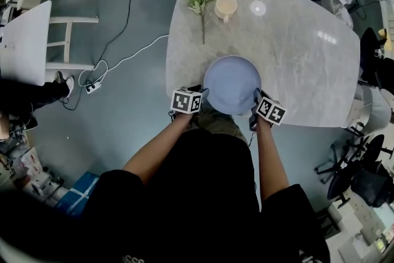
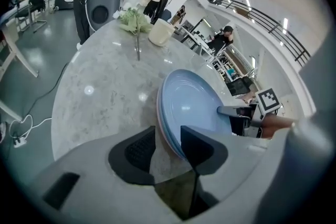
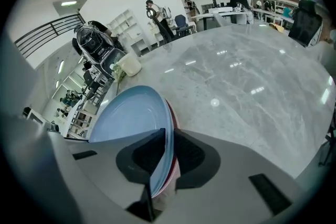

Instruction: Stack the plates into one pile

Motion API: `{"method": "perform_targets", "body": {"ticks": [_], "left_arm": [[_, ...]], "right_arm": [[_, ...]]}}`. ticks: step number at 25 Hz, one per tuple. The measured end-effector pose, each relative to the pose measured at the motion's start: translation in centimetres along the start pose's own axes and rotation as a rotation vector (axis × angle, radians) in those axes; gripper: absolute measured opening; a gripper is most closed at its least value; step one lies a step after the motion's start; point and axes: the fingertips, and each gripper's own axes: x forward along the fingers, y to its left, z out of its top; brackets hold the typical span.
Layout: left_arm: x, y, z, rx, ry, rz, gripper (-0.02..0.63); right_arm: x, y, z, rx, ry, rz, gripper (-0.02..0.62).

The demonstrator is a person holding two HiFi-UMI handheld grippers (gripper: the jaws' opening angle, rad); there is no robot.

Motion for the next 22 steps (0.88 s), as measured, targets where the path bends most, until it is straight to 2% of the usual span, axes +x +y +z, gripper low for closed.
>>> {"method": "perform_targets", "body": {"ticks": [3,6,10,17,22], "left_arm": [[-0.4,0.5,0.1,-0.001,-0.009,0.003,0.158],[-0.8,0.8,0.5,-0.005,-0.017,0.015,0.158],[-1.5,0.7,0.8,0.002,-0.037,0.018,0.158],[-5.1,-0.5,1.3,-0.012,-0.18,-0.062,0.158],[-8.3,-2.1,0.8,0.001,-0.276,-0.102,0.158]], "right_arm": [[-0.2,-0.2,0.4,-0.005,-0.019,-0.005,0.054],[-0.1,0.2,0.5,-0.016,-0.011,0.004,0.114],[-0.7,0.3,0.9,-0.018,-0.046,-0.024,0.124],[-3.8,1.5,2.0,-0.015,-0.138,-0.012,0.124],[-7.9,3.7,1.9,-0.046,-0.203,0.048,0.124]]}}
